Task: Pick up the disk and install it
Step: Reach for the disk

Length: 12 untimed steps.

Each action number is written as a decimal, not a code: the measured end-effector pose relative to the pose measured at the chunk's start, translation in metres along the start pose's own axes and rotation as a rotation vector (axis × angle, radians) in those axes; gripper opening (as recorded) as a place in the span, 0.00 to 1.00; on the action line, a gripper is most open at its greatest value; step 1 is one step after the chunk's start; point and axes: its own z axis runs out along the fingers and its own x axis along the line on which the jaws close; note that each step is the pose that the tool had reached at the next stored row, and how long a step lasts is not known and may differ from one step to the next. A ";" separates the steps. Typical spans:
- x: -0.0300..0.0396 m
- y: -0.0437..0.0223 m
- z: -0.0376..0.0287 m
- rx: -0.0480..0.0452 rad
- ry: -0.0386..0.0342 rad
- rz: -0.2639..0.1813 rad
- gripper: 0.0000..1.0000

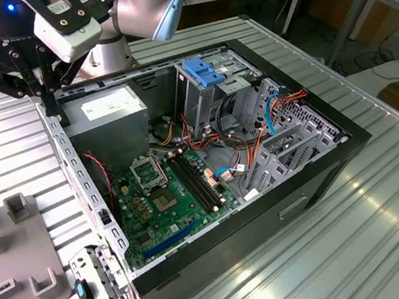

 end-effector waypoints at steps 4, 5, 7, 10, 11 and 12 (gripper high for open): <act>0.0045 -0.0003 -0.0001 -0.0001 0.0000 0.000 0.11; 0.0055 -0.0004 -0.0001 -0.0001 0.0000 0.000 0.11; 0.0070 -0.0005 -0.0002 -0.0001 0.0000 0.000 0.11; 0.0097 -0.0007 -0.0002 -0.0001 0.0000 0.000 0.11; 0.0106 -0.0008 -0.0003 -0.0001 0.0000 0.000 0.11; 0.0113 -0.0008 -0.0003 -0.0001 0.0000 0.000 0.11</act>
